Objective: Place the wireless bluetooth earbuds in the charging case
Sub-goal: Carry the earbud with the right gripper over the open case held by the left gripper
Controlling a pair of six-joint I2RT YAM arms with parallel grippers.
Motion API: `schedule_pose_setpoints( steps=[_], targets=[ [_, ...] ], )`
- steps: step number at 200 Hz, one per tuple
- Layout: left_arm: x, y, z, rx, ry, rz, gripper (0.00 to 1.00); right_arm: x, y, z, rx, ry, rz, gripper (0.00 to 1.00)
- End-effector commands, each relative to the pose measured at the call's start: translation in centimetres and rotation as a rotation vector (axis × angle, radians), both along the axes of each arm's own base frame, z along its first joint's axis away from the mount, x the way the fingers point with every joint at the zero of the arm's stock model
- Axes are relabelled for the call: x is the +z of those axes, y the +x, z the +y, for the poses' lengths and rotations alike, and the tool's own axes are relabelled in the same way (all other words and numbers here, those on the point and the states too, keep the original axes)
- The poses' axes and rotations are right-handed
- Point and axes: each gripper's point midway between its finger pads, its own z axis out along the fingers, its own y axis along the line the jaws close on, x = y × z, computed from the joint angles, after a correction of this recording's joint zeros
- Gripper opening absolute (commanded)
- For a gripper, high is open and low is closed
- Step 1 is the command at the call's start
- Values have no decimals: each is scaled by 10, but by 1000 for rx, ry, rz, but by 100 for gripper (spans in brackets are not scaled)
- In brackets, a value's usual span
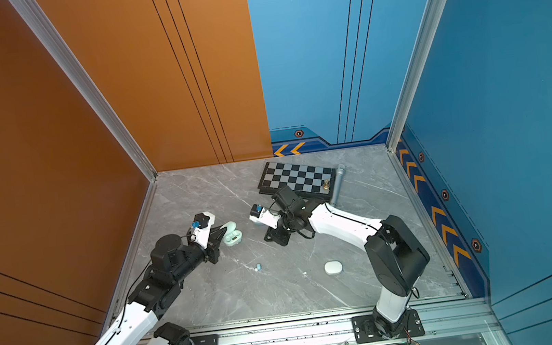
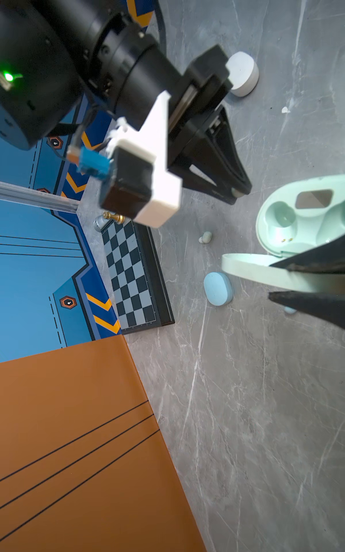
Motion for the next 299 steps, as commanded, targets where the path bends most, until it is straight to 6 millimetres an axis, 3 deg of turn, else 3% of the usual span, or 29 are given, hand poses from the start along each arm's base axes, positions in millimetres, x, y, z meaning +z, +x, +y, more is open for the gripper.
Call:
schedule_pose_setpoints(
  steps=[1, 68, 125, 175, 231, 299],
  targets=[
    [14, 5, -14, -68, -30, -64, 0, 28, 19, -9, -237, 139, 180, 11],
    [15, 30, -45, -118, -65, -82, 0, 90, 57, -36, -490, 436, 402, 12],
    [22, 50, -73, -136, -110, -105, 0, 139, 44, -38, -452, 597, 449, 11],
    [42, 49, -93, -198, -137, -148, 0, 159, 23, -28, -366, 625, 459, 11],
    [63, 45, -106, -232, -166, -181, 0, 171, 16, -18, -331, 653, 449, 11],
    [79, 44, -114, -226, -185, -216, 0, 169, 5, -3, -303, 654, 464, 11]
  ],
)
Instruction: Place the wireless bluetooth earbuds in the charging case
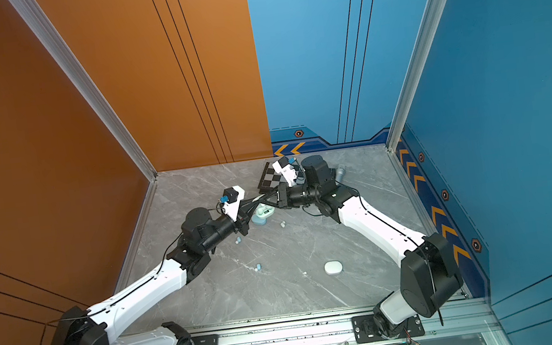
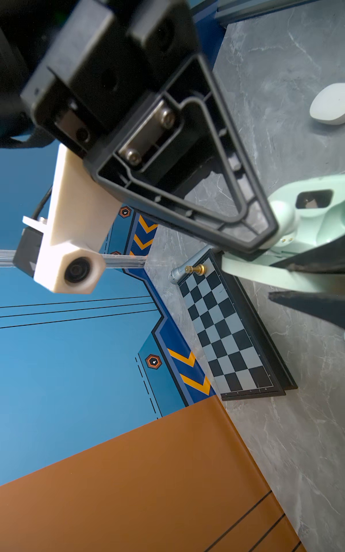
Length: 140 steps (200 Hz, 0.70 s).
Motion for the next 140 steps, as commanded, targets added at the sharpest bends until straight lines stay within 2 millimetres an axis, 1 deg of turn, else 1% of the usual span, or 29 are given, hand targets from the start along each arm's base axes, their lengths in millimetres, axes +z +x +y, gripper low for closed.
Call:
schedule_pose_setpoints(
  steps=[1, 43, 140],
  targets=[
    [20, 2, -4, 3, -40, -40, 0, 11, -9, 4, 19, 30, -25, 11],
    [27, 2, -3, 16, -50, -55, 0, 4, -14, 8, 31, 23, -10, 11],
    [28, 3, -2, 24, -55, -60, 0, -10, -12, 12, 21, 0, 8, 12]
  ],
)
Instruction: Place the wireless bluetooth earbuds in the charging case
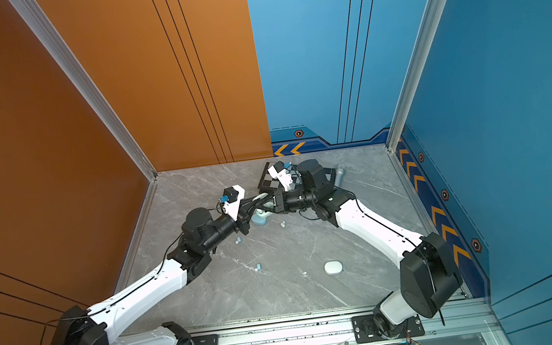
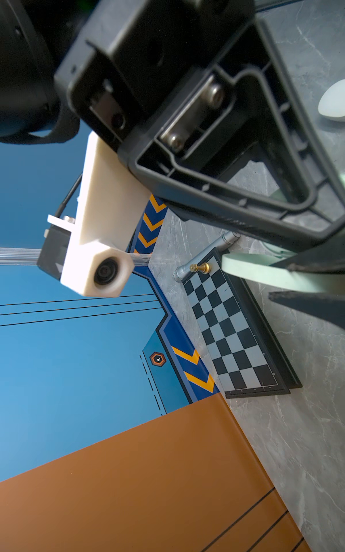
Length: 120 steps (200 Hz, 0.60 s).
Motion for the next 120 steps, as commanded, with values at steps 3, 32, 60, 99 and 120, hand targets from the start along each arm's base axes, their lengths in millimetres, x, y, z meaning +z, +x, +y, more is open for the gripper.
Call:
schedule_pose_setpoints(
  steps=[3, 32, 60, 99, 120],
  targets=[
    [25, 2, -1, 10, -49, -52, 0, -3, -1, 2, -7, -1, -9, 12],
    [26, 2, -2, 9, -51, -55, 0, -9, 2, -2, -27, -29, -27, 15],
    [26, 2, -2, 9, -52, -54, 0, -12, 8, -8, -64, -58, -52, 23],
    [26, 2, -3, 6, -54, -50, 0, -4, 17, -19, -118, -78, -113, 31],
    [25, 2, -3, 5, -52, -48, 0, 1, 19, -22, -131, -77, -129, 32]
  ],
)
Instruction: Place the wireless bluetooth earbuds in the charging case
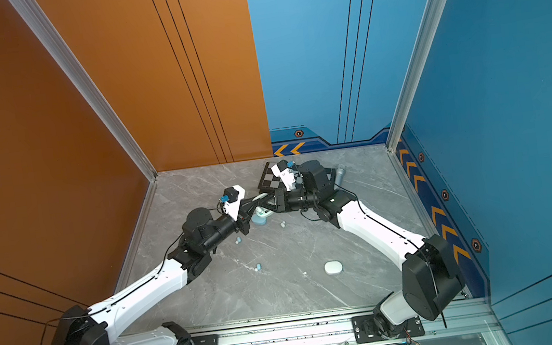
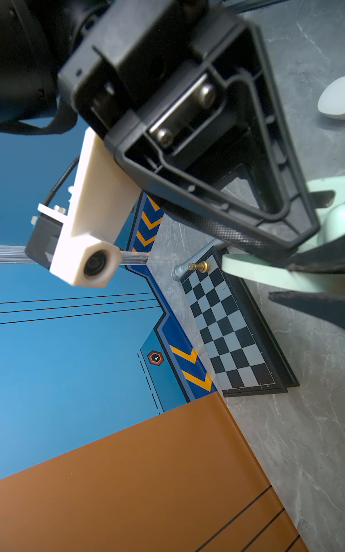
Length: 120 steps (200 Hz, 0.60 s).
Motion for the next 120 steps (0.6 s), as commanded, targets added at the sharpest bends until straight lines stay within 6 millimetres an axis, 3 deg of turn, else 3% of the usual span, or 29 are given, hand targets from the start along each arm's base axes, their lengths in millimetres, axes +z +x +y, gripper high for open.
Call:
schedule_pose_setpoints(
  steps=[1, 50, 120],
  targets=[
    [26, 1, -4, -2, -55, -51, 0, 4, 3, -11, -41, -29, -45, 32],
    [13, 9, 4, 66, -22, -37, 0, 15, 3, -16, -54, -30, -79, 33],
    [-51, 27, 36, 268, 171, 77, 0, 12, 1, -31, -119, -76, -96, 32]
  ],
)
